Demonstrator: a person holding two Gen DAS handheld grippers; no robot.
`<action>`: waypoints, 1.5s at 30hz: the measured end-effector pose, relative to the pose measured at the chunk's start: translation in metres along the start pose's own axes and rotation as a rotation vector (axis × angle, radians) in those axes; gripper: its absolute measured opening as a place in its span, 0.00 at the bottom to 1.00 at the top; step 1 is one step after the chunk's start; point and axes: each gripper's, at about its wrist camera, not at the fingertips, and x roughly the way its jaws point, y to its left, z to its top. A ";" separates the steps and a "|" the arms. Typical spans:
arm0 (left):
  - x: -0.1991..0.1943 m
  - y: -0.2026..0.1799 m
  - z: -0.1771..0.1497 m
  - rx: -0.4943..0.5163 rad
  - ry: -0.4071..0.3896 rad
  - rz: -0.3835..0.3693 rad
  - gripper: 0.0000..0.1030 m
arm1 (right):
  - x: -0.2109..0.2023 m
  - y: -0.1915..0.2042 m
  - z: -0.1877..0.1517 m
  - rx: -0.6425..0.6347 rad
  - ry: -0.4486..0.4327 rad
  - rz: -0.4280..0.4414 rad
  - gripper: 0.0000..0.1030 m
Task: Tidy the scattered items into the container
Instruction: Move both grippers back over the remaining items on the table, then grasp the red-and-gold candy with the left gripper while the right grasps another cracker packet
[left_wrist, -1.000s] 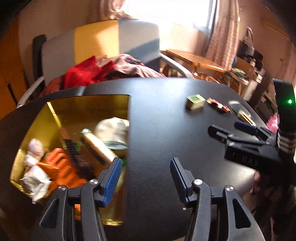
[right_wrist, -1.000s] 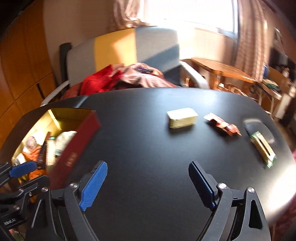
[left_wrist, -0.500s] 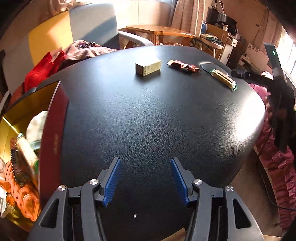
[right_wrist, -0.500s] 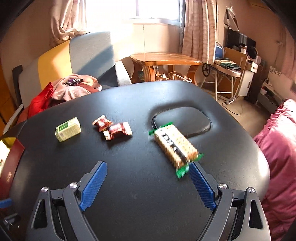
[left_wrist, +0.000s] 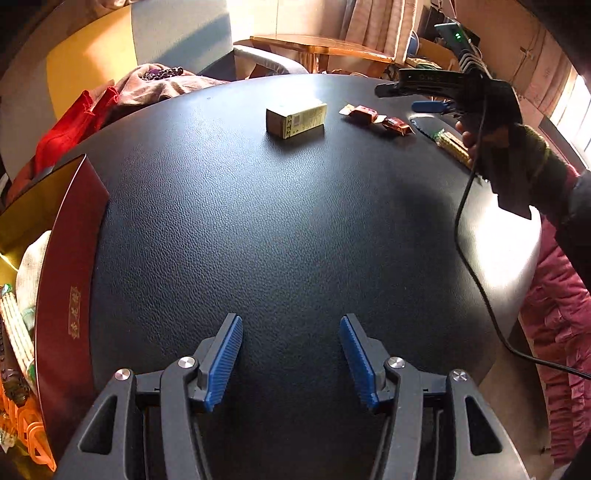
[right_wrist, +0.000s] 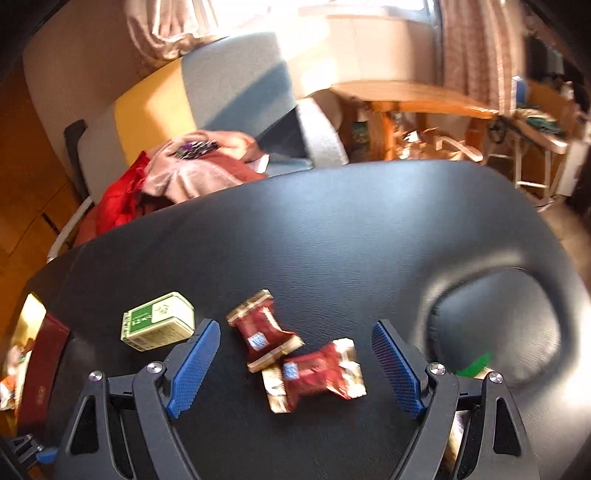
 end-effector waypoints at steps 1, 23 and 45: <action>0.001 0.000 0.002 -0.002 0.001 0.000 0.55 | 0.007 0.002 0.002 -0.008 0.021 0.026 0.82; 0.043 -0.070 0.135 0.073 -0.065 -0.092 0.56 | -0.107 -0.071 -0.081 0.029 -0.047 -0.195 0.81; 0.095 -0.107 0.157 0.143 -0.011 -0.034 0.39 | -0.045 -0.090 -0.071 -0.070 0.083 -0.246 0.50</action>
